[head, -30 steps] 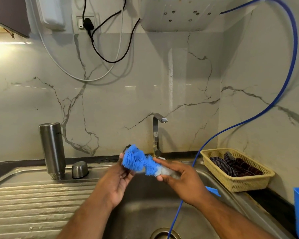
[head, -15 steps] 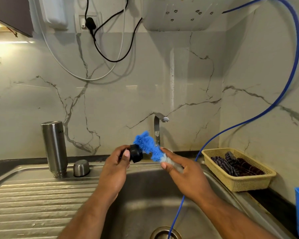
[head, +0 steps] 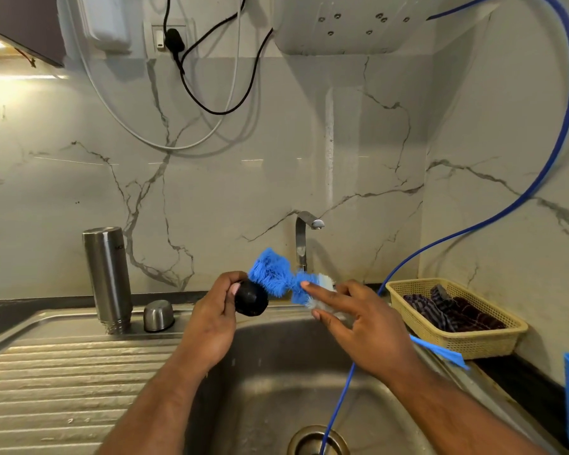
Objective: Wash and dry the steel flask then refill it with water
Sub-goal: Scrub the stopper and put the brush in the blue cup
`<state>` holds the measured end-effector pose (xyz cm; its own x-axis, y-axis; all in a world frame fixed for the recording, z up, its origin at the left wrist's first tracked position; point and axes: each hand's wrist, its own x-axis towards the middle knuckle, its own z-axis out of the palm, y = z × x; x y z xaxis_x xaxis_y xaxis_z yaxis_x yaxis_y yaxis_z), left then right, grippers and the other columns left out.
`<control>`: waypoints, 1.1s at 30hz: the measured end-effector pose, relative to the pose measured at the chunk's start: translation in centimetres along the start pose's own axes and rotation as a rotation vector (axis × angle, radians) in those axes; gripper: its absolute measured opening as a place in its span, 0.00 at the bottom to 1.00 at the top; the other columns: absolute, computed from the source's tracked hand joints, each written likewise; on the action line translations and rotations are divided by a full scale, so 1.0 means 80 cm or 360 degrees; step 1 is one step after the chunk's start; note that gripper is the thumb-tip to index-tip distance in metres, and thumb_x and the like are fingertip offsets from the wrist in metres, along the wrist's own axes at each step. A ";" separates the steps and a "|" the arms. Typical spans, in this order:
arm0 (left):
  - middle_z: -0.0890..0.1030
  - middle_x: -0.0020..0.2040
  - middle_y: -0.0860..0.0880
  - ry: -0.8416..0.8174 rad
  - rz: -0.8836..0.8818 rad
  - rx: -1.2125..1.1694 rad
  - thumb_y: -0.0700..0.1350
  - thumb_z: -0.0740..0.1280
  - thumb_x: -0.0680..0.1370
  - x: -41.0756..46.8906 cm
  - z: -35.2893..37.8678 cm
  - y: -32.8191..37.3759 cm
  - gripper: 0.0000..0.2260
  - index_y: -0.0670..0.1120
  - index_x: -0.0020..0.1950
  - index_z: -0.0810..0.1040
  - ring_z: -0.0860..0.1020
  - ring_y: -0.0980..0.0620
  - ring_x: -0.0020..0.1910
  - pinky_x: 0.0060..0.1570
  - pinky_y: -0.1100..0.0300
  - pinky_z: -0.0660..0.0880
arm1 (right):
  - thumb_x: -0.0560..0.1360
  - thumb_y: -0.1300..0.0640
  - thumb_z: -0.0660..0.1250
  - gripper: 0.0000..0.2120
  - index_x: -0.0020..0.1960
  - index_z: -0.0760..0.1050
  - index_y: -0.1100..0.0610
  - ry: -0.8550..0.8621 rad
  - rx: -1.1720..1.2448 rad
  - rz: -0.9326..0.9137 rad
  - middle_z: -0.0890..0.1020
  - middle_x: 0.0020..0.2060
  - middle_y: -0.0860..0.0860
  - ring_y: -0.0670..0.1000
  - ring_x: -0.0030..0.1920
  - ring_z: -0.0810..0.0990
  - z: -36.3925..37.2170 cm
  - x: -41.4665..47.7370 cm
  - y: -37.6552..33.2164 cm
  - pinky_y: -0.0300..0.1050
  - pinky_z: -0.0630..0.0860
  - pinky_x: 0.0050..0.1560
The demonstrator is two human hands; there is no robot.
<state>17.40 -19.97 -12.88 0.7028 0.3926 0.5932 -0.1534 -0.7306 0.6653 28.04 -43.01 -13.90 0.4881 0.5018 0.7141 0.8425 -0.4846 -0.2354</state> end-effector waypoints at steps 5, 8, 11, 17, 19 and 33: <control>0.80 0.49 0.54 -0.0036 0.0071 0.0071 0.39 0.57 0.85 0.002 0.002 -0.003 0.11 0.52 0.62 0.74 0.78 0.57 0.49 0.46 0.66 0.69 | 0.77 0.36 0.61 0.23 0.69 0.60 0.19 -0.0034 -0.0034 -0.0166 0.73 0.50 0.37 0.41 0.48 0.73 -0.004 -0.002 -0.008 0.28 0.67 0.38; 0.80 0.53 0.55 -0.0040 0.0056 0.0016 0.41 0.57 0.86 0.003 0.002 -0.006 0.11 0.52 0.62 0.75 0.78 0.62 0.53 0.48 0.76 0.68 | 0.79 0.35 0.59 0.21 0.64 0.56 0.14 -0.0024 -0.0080 -0.0035 0.73 0.50 0.38 0.40 0.47 0.74 0.004 0.001 -0.005 0.32 0.71 0.37; 0.80 0.55 0.58 0.0032 0.0081 -0.0068 0.40 0.56 0.86 0.003 -0.001 -0.006 0.12 0.52 0.62 0.76 0.75 0.71 0.54 0.51 0.80 0.66 | 0.79 0.35 0.60 0.22 0.61 0.53 0.11 -0.0024 -0.0127 -0.0007 0.73 0.47 0.39 0.41 0.45 0.73 0.007 0.000 -0.002 0.34 0.72 0.36; 0.80 0.54 0.53 -0.0055 -0.0006 0.0088 0.42 0.55 0.86 0.006 0.003 -0.007 0.14 0.49 0.69 0.74 0.76 0.59 0.51 0.45 0.76 0.67 | 0.78 0.36 0.60 0.23 0.67 0.57 0.16 -0.0002 -0.0062 -0.0180 0.74 0.45 0.39 0.41 0.45 0.74 0.005 -0.002 -0.010 0.33 0.71 0.37; 0.80 0.56 0.53 -0.0062 0.0006 0.0068 0.42 0.56 0.86 0.004 0.004 -0.009 0.14 0.49 0.69 0.75 0.77 0.58 0.54 0.48 0.78 0.67 | 0.78 0.35 0.59 0.21 0.62 0.55 0.12 0.0010 -0.0052 -0.0083 0.75 0.46 0.39 0.40 0.45 0.74 0.010 -0.001 -0.005 0.34 0.72 0.38; 0.81 0.53 0.53 -0.0093 -0.0096 -0.0033 0.47 0.54 0.86 0.002 0.007 -0.005 0.14 0.50 0.68 0.75 0.78 0.55 0.53 0.53 0.60 0.73 | 0.78 0.34 0.59 0.22 0.64 0.55 0.12 -0.0097 0.0141 0.0014 0.76 0.44 0.38 0.40 0.46 0.75 0.006 -0.002 -0.009 0.35 0.73 0.40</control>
<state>17.99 -19.89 -13.30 0.7504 0.4018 0.5248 -0.1234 -0.6949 0.7085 27.47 -42.43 -14.16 0.5062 0.5417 0.6711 0.8537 -0.4252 -0.3007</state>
